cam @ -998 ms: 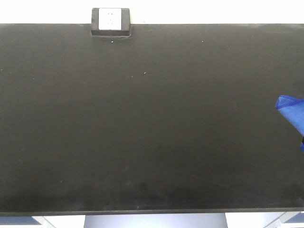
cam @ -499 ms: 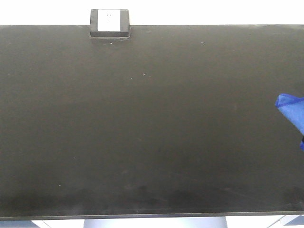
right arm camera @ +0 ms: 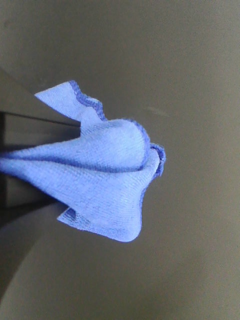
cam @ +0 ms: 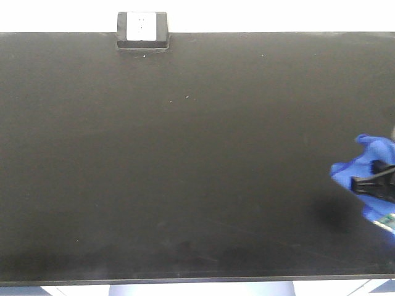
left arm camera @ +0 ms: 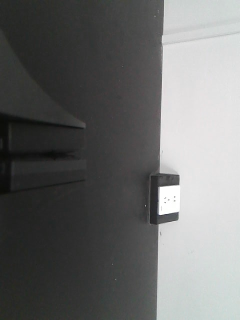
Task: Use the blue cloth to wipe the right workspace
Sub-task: 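Lower the held blue cloth onto the counter with the right gripper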
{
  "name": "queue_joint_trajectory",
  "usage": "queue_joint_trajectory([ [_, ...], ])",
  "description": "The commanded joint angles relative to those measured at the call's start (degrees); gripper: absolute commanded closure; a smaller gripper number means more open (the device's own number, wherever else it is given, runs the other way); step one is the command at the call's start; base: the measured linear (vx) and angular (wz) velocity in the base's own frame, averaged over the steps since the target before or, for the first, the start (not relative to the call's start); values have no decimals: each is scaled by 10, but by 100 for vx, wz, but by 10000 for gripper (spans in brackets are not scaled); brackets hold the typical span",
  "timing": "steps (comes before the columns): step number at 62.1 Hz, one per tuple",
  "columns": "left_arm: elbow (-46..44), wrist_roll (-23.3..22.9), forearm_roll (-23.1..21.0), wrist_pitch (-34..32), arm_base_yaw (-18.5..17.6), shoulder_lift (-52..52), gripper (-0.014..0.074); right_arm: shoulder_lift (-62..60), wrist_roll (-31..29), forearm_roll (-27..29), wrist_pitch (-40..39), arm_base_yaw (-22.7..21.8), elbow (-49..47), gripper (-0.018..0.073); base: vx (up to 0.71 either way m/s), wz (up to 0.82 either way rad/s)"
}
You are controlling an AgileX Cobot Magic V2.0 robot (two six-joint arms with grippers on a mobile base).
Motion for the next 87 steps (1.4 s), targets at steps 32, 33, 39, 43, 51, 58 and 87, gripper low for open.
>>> queue_joint_trajectory([
  [32, 18, -5, 1, -46, 3, -9, 602, 269, 33, 70, -286, 296, -34, 561, 0, 0],
  [33, 18, -5, 1, -46, 3, -9, 602, 272, 34, 75, -288, 317, -37, 561, 0, 0],
  [39, 18, -5, 1, -46, 3, -9, 602, 289, 21, 91, -291, 376, -55, 559, 0, 0],
  [43, 18, -5, 1, -46, 3, -9, 602, 292, 12, 111, -292, 379, -59, 559, 0, 0],
  [51, 18, -5, 1, -46, 3, -9, 602, 292, -25, 193, -277, 325, -59, 559, 0, 0],
  [58, 18, -5, 1, -46, 3, -9, 602, 292, -100, 247, -234, 223, -59, 559, 0, 0],
  [87, 18, -5, 1, -46, 3, -9, 602, 292, -187, 270, -180, -68, -59, 559, 0, 0],
])
